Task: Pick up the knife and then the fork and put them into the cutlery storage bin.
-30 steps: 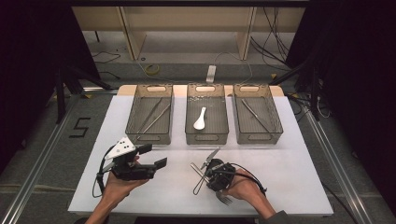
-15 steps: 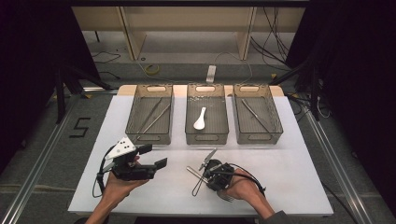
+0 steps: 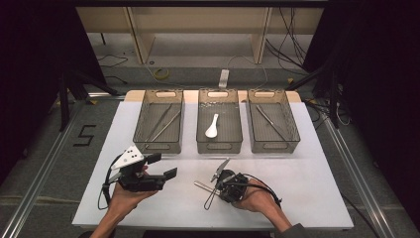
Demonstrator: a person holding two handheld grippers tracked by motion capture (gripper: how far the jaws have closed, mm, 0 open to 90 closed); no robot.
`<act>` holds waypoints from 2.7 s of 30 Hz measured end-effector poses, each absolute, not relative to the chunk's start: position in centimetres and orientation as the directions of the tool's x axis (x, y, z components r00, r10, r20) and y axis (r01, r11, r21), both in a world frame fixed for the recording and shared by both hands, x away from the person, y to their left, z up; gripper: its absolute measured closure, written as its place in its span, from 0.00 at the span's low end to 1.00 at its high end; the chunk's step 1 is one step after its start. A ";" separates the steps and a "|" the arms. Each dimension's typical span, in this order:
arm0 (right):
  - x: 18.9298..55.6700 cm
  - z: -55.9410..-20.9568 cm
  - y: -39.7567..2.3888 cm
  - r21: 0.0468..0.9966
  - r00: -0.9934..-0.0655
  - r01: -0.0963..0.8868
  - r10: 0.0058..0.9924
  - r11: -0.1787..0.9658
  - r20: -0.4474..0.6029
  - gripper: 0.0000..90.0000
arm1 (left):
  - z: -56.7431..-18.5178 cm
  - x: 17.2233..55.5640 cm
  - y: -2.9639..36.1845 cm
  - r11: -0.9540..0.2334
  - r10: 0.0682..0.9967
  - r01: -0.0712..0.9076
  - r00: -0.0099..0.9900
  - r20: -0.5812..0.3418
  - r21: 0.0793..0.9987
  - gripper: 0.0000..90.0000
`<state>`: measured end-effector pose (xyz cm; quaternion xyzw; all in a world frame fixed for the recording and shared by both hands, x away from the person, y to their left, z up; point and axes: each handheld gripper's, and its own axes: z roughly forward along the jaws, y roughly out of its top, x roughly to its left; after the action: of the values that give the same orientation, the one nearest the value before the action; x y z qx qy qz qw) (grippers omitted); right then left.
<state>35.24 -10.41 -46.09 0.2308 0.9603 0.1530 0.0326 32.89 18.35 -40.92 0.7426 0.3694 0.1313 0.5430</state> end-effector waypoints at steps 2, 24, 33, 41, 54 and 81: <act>35.3 -46.1 -10.5 0.312 -0.894 0.427 0.447 0.849 0.007 0.95 | -40.9 32.9 18.4 -0.139 0.691 0.404 0.693 -0.204 0.904 0.20; 36.0 -45.2 -12.2 0.352 -0.865 0.479 0.502 0.804 0.031 0.95 | -40.9 32.9 18.4 -0.130 0.694 0.405 0.689 -0.209 0.905 0.20; 36.6 -44.5 -13.5 0.373 -0.845 0.507 0.534 0.777 0.036 0.95 | -40.9 32.9 18.4 -0.130 0.694 0.406 0.689 -0.209 0.905 0.20; 37.1 -43.7 -14.8 0.400 -0.821 0.536 0.569 0.744 0.042 0.95 | -40.9 32.9 18.4 -0.135 0.693 0.406 0.690 -0.206 0.904 0.20; 37.8 -40.0 -17.8 0.487 -0.775 0.556 0.632 0.674 0.009 0.95 | -41.0 33.0 18.4 -0.132 0.697 0.407 0.686 -0.207 0.904 0.20; 46.9 -34.9 -23.6 0.579 -0.570 0.659 0.821 0.480 -0.031 0.95 | -40.9 33.1 18.7 -0.117 0.699 0.404 0.683 -0.213 0.907 0.20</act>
<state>46.87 -23.58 -34.85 0.4374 0.8462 0.2624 0.1541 33.06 18.73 -40.91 0.7353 0.3749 0.1347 0.5483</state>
